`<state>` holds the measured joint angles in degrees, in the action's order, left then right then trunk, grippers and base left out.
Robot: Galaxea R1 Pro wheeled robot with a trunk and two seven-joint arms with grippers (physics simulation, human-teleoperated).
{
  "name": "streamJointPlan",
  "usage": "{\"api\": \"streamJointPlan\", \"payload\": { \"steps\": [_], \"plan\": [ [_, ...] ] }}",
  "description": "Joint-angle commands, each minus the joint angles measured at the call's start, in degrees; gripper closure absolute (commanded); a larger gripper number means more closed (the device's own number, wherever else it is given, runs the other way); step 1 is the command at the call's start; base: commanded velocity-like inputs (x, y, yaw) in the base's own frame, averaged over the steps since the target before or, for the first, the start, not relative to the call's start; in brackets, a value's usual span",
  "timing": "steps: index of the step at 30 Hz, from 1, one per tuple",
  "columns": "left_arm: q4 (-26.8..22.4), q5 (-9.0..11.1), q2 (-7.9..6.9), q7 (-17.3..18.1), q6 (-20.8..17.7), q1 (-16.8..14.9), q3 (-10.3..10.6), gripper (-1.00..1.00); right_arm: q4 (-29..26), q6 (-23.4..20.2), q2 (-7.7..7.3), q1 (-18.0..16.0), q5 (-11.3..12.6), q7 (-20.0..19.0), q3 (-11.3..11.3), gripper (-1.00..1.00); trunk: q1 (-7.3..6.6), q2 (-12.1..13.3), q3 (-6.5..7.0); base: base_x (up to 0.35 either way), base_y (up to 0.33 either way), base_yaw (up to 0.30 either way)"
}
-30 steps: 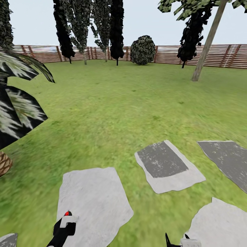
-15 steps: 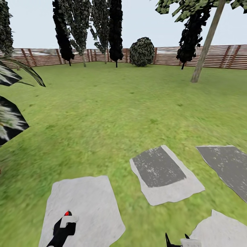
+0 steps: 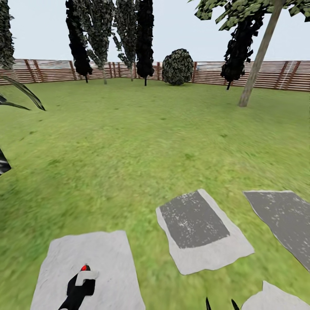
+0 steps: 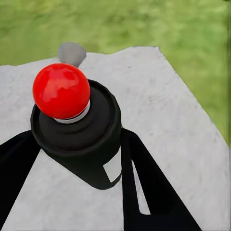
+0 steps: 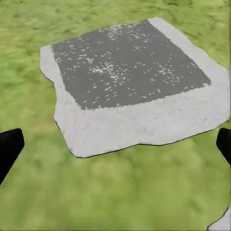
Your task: In the garden, pick up the pesticide atomizer on the floor and spray pesticide onto both trees until each tree trunk is fully covered.
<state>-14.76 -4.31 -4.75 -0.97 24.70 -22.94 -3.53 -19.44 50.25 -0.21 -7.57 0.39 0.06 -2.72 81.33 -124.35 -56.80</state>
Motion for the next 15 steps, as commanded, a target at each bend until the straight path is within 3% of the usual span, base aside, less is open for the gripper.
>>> {"api": "streamJointPlan", "payload": {
  "steps": [1, 4, 11, 15],
  "plan": [
    [0.00, 0.00, 0.00, 0.00, 0.00, 0.00, 0.00, 1.00, 1.78, 1.85, 0.08, -0.02, -0.01, -0.12, 0.03, -1.00, 0.00, 0.00, 0.00, 0.237, -0.194, 0.000],
    [0.00, 0.01, 0.00, 0.00, 0.00, 0.00, 0.00, 1.00, 4.41, 4.12, 0.18, -0.06, -0.07, -0.36, 0.11, -1.00, 0.00, 0.00, 0.00, 0.237, -0.194, 0.000],
    [0.00, 0.01, 0.00, 0.00, 0.00, 0.00, 0.01, 1.00, 7.09, 4.83, 0.26, -0.05, -0.10, -0.47, 0.09, -1.00, 0.00, 0.00, 0.00, 0.237, -0.194, 0.000],
    [0.00, 0.02, 0.00, 0.00, 0.00, 0.00, 0.01, 1.00, 15.01, 4.42, 0.24, -0.07, -0.12, -0.42, 0.08, -1.00, 0.00, 0.00, 0.00, 0.237, -0.194, 0.000]
  ]
}}
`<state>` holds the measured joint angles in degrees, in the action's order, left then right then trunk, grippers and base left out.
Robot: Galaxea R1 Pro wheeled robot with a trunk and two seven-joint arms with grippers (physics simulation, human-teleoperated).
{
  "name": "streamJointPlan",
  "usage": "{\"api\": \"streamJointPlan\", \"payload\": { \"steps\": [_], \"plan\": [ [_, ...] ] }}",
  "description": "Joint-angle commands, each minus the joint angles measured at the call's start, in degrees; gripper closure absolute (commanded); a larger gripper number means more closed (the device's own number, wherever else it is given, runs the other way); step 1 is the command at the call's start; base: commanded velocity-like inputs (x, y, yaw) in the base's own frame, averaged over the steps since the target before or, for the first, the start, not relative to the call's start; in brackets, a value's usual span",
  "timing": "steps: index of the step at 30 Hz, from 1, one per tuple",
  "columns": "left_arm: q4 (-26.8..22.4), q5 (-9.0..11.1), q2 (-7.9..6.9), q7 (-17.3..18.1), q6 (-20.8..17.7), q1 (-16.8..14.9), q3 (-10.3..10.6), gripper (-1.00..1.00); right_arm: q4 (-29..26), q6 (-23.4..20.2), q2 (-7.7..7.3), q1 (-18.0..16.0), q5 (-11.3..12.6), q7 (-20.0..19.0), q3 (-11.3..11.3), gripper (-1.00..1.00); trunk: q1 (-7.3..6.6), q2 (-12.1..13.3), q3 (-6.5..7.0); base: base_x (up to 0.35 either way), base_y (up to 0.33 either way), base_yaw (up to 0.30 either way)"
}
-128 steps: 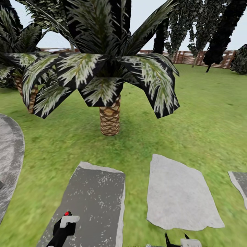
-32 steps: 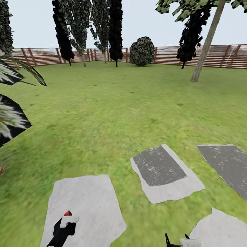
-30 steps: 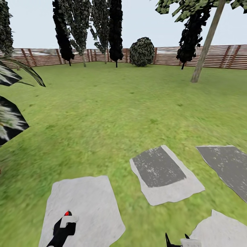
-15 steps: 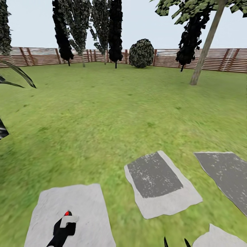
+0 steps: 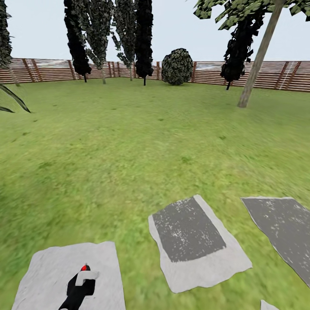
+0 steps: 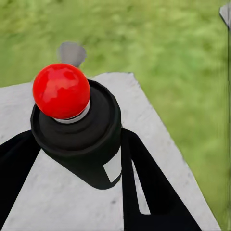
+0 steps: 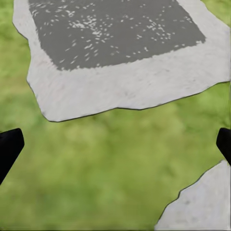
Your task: In the garden, pick up the pesticide atomizer on the floor and spray pesticide onto both trees until each tree trunk is fully covered.
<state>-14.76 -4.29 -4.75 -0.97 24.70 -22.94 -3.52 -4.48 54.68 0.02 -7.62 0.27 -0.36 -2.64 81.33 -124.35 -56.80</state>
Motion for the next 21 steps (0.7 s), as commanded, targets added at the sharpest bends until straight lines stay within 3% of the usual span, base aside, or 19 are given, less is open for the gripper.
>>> {"api": "streamJointPlan", "payload": {
  "steps": [1, 21],
  "plan": [
    [0.00, 0.00, 0.00, 0.00, 0.00, 0.00, 0.00, 1.00, 0.85, -0.10, -0.01, 0.00, 0.00, 0.00, 0.00, -1.00, 0.00, 0.00, 0.00, 0.237, -0.194, 0.000],
    [0.00, 0.04, 0.00, 0.00, 0.00, 0.00, -0.01, 1.00, 2.37, -0.27, -0.02, -0.01, 0.00, 0.10, -0.09, -1.00, 0.00, 0.00, 0.00, 0.236, -0.195, 0.000]
  ]
}}
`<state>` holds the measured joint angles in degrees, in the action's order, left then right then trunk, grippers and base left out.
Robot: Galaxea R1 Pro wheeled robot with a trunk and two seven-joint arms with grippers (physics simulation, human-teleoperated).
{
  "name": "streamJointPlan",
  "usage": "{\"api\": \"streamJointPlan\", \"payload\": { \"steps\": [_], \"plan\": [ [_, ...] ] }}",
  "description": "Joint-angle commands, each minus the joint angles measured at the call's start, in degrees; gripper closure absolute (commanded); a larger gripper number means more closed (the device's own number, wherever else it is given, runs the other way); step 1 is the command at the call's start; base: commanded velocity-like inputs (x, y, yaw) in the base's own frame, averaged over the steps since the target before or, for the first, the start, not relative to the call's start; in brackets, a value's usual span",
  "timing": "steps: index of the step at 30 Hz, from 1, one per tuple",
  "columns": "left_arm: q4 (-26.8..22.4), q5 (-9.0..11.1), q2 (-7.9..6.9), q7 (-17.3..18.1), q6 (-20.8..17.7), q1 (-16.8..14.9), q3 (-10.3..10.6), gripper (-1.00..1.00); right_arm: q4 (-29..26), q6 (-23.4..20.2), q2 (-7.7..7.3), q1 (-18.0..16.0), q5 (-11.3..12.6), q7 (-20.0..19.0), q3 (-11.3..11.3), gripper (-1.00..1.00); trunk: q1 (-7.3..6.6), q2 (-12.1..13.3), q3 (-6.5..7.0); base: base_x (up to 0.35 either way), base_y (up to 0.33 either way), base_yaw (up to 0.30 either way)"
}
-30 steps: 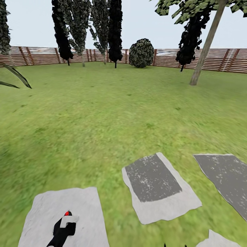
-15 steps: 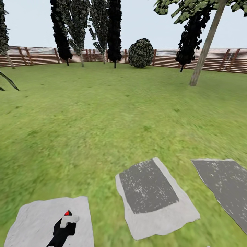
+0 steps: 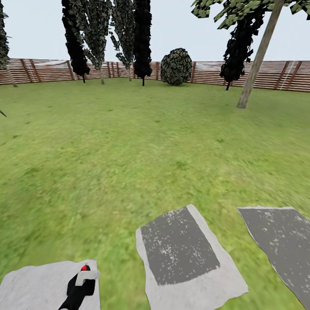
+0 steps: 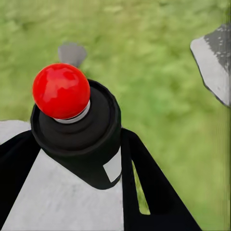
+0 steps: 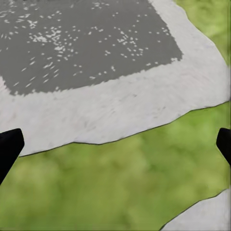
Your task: In the garden, pick up the pesticide atomizer on the floor and spray pesticide onto both trees until each tree trunk is fully covered.
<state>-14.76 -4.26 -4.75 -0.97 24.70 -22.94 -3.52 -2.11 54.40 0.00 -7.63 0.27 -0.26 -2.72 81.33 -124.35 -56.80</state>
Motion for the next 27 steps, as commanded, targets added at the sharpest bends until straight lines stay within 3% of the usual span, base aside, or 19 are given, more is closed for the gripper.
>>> {"api": "streamJointPlan", "payload": {
  "steps": [1, 27],
  "plan": [
    [-0.01, 0.00, 0.02, 0.00, 0.00, 0.00, 0.00, 1.00, 0.00, 0.00, 0.00, 0.01, 0.00, 0.00, 0.00, -1.00, 0.00, 0.00, 0.00, 0.233, -0.197, 0.000],
    [-0.01, -0.05, 0.00, 0.00, 0.00, 0.00, 0.00, 1.00, 0.00, 0.00, 0.00, 0.03, 0.00, 0.00, 0.00, -1.00, 0.00, 0.00, 0.00, 0.232, -0.197, 0.000]
  ]
}}
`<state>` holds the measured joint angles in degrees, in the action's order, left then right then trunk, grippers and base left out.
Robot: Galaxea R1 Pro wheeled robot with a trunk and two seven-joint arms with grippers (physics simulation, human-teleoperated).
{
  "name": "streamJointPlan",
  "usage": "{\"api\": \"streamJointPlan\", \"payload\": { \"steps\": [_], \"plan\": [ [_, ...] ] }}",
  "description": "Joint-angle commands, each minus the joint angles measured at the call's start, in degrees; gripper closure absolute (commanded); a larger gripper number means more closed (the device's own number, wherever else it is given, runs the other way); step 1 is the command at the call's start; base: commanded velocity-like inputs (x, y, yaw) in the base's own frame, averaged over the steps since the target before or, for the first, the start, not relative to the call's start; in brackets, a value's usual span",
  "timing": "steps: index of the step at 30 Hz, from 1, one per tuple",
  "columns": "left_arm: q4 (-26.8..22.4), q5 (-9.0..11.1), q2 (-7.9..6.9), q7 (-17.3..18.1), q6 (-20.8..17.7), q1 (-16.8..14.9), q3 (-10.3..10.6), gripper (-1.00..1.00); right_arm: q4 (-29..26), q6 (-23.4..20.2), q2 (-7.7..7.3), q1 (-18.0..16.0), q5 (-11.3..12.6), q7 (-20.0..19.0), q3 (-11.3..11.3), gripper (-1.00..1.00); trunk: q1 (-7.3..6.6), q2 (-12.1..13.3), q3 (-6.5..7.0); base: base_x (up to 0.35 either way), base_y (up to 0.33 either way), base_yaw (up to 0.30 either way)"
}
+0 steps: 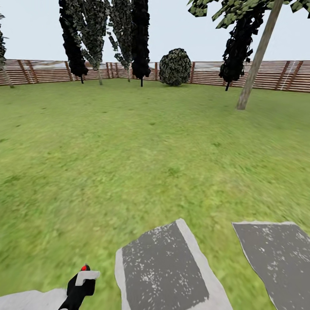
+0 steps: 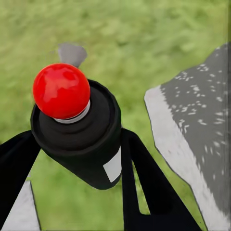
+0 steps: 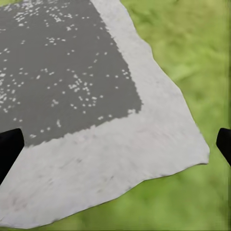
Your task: In the garden, pick up the pesticide atomizer on the floor and spray pesticide onto both trees until each tree trunk is fully covered.
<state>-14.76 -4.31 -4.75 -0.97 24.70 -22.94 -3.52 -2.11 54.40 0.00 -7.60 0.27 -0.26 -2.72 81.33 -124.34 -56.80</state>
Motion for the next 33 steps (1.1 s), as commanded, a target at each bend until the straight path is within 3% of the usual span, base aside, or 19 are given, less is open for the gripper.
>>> {"api": "streamJointPlan", "payload": {
  "steps": [1, 33],
  "plan": [
    [-0.01, 0.00, 0.00, 0.00, 0.00, 0.00, 0.00, 1.00, 0.00, 0.00, 0.00, -0.01, 0.00, 0.00, -0.01, -1.00, 0.00, 0.00, 0.00, 0.232, -0.197, 0.000],
    [-0.01, 0.09, 0.09, 0.00, 0.08, 0.00, 0.01, 1.00, 0.00, 0.00, 0.00, 0.01, 0.00, 0.00, -0.01, -1.00, 0.00, 0.00, 0.00, 0.232, -0.197, 0.000]
  ]
}}
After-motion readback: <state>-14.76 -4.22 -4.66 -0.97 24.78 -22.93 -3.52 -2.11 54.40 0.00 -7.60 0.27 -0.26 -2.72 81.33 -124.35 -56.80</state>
